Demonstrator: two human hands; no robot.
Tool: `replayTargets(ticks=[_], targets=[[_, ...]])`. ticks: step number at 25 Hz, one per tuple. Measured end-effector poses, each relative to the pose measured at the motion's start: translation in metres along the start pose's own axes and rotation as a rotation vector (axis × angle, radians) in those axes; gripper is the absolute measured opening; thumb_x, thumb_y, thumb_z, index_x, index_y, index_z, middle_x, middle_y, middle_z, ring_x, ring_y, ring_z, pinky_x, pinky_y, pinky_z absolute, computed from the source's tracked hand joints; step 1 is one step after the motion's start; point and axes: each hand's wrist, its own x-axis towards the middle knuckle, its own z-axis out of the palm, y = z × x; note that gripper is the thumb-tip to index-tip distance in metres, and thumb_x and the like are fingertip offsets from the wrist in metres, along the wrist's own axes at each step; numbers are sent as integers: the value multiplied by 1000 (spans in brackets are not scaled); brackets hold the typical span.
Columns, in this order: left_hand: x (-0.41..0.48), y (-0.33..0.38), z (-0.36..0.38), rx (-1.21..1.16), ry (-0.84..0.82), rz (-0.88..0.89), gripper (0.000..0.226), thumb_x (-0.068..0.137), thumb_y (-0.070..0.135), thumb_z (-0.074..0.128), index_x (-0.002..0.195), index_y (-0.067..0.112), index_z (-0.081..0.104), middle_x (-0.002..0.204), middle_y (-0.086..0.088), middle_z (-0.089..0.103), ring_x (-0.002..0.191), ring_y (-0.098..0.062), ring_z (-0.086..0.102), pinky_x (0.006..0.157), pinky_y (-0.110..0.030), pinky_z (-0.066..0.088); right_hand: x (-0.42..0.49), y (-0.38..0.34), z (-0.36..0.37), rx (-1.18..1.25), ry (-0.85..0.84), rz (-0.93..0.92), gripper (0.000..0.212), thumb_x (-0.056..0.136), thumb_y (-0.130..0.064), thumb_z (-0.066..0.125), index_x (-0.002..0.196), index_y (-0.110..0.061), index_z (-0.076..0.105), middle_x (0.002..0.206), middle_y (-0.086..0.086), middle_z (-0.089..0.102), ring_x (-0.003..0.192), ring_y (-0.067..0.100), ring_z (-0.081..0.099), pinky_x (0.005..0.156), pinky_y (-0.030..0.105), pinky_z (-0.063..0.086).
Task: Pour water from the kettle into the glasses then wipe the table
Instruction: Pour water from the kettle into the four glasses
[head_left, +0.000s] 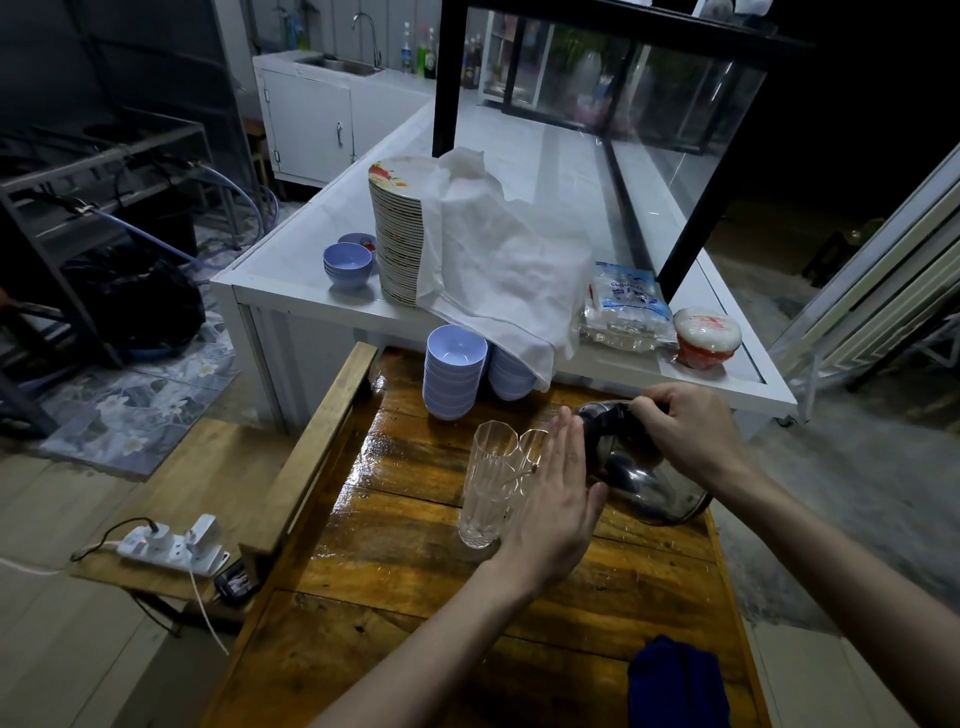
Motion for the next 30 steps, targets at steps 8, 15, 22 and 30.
replayTargets(ticks=[8,15,22,30], targets=[[22,17,0,154,-33,154,59,104,31,28,155,11,6,163,-5,-2,150,-12,-9,122,-26,-6,-35,42,4,429,113,436,35,89,-25,53,62,-6,62,67,20,60,67,34,56,60,44,46],[56,32,12,231,-86,254,62,100,38,15,149,2,28,158,-17,26,149,-26,18,123,-35,9,-49,53,-2,779,231,681,26,94,-14,47,69,-14,55,73,5,55,73,15,53,64,32,43],[65,16,22,103,-122,133,60,105,33,28,155,8,6,164,-8,5,151,-15,-3,123,-32,0,-18,66,-4,457,179,564,31,86,-25,55,64,-7,68,66,16,65,65,26,58,61,40,46],[65,0,22,-27,-167,-17,65,105,33,29,154,15,-9,162,-2,-14,148,-9,-16,118,-20,-10,20,50,-5,55,52,347,34,91,-23,57,63,-10,71,63,9,67,56,15,55,52,26,37]])
